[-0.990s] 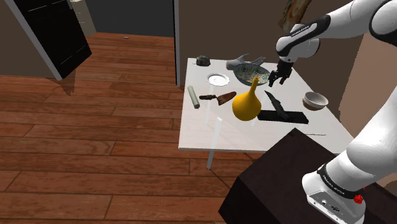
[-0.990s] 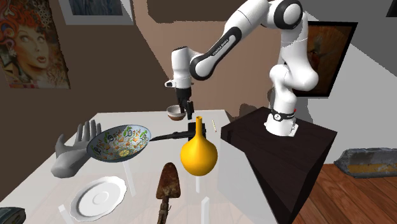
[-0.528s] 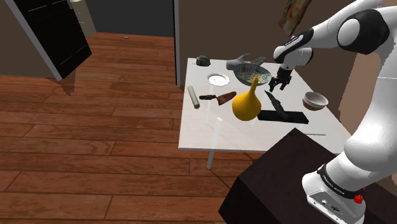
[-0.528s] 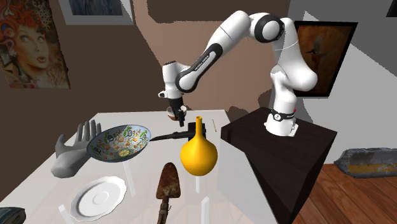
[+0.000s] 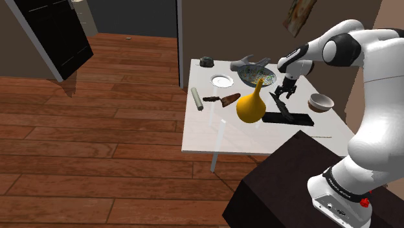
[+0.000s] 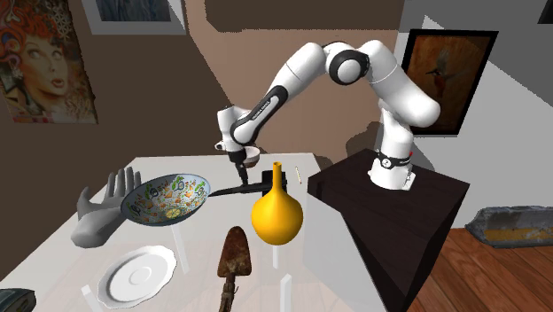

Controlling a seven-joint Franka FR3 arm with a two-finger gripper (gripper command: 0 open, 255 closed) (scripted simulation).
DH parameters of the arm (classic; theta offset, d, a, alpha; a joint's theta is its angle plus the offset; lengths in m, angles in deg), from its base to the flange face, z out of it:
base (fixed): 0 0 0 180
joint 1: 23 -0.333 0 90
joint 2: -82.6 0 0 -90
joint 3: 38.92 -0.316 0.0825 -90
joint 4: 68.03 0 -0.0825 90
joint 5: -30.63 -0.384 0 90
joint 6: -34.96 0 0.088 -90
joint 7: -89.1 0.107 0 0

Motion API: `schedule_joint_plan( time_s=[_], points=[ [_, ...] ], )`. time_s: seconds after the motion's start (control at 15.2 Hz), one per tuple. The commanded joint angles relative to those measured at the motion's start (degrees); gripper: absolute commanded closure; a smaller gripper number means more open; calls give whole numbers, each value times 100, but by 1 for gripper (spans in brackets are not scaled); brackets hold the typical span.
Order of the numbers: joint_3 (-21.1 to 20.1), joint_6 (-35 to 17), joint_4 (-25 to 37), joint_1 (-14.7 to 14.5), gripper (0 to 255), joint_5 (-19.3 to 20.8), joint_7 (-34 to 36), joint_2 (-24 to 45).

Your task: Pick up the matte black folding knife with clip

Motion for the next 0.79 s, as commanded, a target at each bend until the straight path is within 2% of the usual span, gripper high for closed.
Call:
schedule_joint_plan(
  time_s=[0.0, 0.59, 0.66, 0.73],
  points=[
    [-30, 15, 294, 105, 0, -46, -6, 314],
    [-115, -222, 470, 173, 0, -121, -35, 726],
    [-116, -226, 466, 170, 255, -121, -33, 726],
    [-116, -226, 465, 170, 255, -121, -33, 724]
  ],
)
